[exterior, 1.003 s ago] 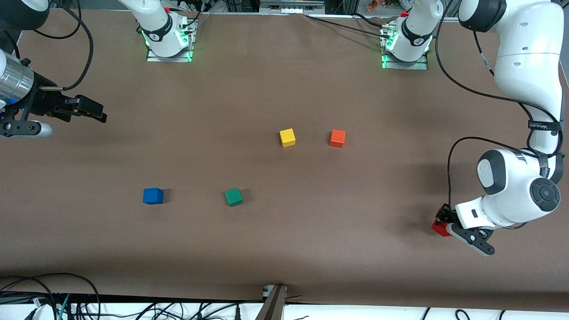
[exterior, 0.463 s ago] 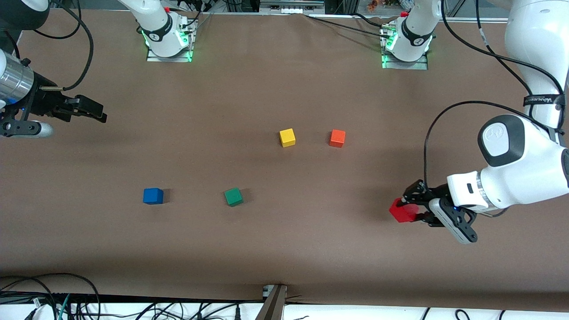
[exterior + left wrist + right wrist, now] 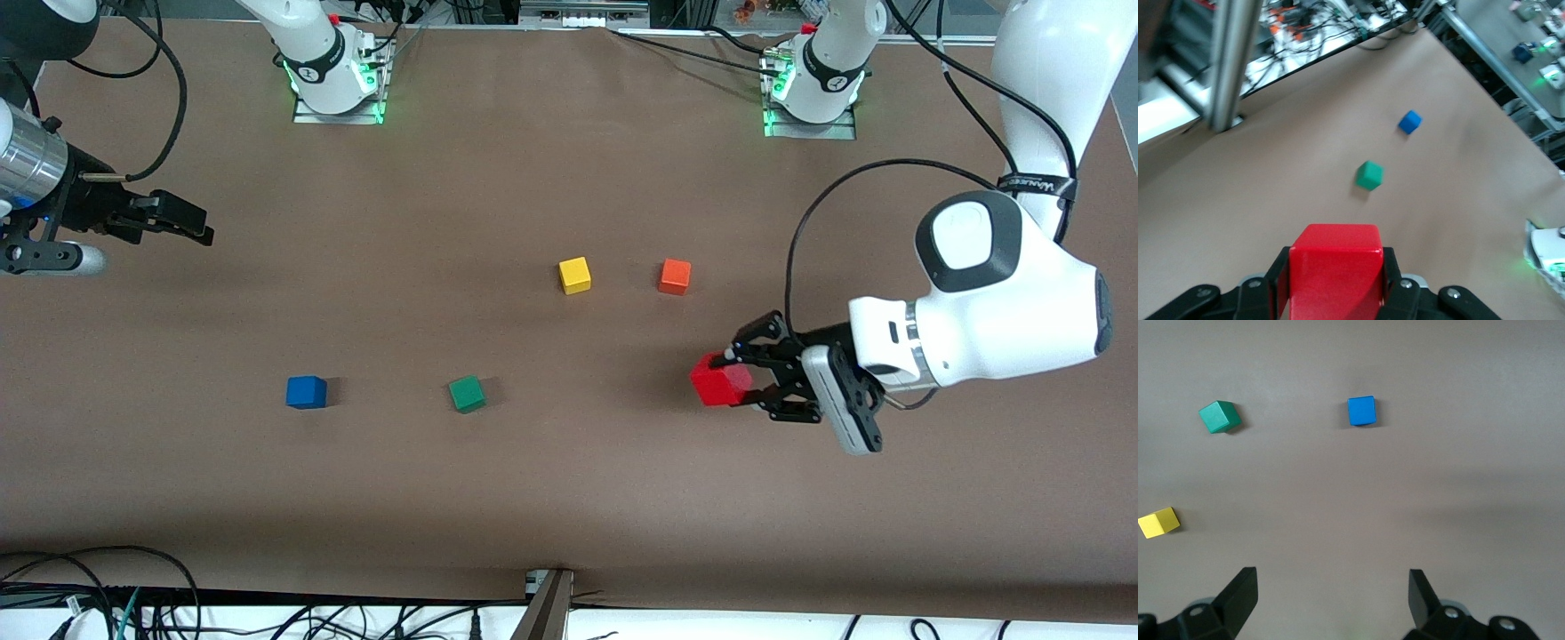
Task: Pass red block to right arm, stack on blue
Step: 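Carry the red cube with the left gripper toward the table middle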
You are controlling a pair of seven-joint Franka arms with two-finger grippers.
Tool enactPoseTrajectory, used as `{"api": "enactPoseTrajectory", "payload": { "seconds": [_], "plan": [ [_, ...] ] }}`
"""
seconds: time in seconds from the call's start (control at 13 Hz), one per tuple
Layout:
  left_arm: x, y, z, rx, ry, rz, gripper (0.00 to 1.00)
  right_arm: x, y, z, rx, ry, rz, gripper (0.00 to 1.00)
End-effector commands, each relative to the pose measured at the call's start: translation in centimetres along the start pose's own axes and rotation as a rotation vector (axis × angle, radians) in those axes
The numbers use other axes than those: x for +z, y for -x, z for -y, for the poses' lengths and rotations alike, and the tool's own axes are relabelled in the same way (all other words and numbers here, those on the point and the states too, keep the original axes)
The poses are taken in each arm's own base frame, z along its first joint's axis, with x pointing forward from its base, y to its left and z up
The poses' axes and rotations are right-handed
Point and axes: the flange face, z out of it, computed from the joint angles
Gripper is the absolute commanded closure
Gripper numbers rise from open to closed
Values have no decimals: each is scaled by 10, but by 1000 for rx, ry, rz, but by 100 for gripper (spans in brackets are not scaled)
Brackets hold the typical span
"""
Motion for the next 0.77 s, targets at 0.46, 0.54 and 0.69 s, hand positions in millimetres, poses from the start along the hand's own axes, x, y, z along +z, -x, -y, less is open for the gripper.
{"api": "enactPoseTrajectory", "payload": {
  "seconds": [0.46, 0.54, 0.69],
  "plan": [
    [60, -40, -65, 112, 224, -322, 100, -4, -3, -4, 3, 37, -13, 0],
    [72, -43, -75, 101, 227, -338, 100, -1, -6, -7, 10, 37, -8, 0],
    [90, -48, -90, 93, 221, -359, 100, 3, -13, -6, 13, 27, -27, 0]
  ]
}}
